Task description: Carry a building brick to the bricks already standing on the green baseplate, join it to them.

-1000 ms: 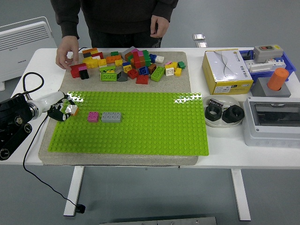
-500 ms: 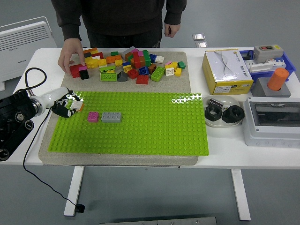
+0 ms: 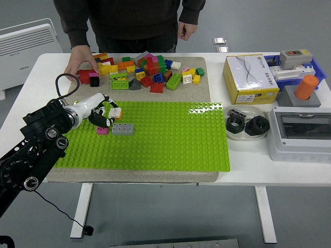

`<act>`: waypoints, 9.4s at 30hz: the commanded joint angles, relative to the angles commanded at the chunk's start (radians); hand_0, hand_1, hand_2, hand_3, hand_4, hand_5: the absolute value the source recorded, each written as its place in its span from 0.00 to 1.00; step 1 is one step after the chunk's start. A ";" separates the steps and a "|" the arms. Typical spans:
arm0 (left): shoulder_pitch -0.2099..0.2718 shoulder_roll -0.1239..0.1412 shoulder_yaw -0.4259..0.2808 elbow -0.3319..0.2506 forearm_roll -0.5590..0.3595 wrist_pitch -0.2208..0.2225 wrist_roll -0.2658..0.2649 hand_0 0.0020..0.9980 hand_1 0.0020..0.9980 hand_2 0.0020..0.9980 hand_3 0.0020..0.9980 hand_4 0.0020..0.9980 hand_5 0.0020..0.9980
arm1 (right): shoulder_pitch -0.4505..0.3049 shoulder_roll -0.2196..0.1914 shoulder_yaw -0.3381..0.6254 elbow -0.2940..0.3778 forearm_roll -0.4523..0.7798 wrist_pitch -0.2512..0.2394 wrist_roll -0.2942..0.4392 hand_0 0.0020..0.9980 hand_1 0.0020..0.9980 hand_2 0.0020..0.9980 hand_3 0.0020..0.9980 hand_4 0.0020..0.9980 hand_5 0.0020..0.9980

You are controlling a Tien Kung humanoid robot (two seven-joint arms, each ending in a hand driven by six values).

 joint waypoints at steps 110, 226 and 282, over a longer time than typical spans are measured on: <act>0.052 -0.120 0.067 0.030 0.247 0.116 0.075 0.21 0.00 0.05 0.30 0.33 0.00 | -0.008 0.003 -0.088 0.000 0.088 -0.016 -0.017 0.61 0.58 0.60 0.64 0.86 1.00; -0.028 -0.088 0.144 0.072 0.242 0.117 0.032 0.24 0.01 0.08 0.60 0.85 0.09 | 0.002 0.008 -0.051 0.000 0.036 -0.010 -0.012 0.61 0.58 0.59 0.62 0.87 1.00; 0.135 -0.038 0.066 -0.211 0.275 0.069 0.040 0.23 0.00 0.07 0.63 0.39 0.00 | -0.015 0.007 -0.049 0.000 0.043 -0.013 -0.013 0.61 0.58 0.58 0.62 0.87 1.00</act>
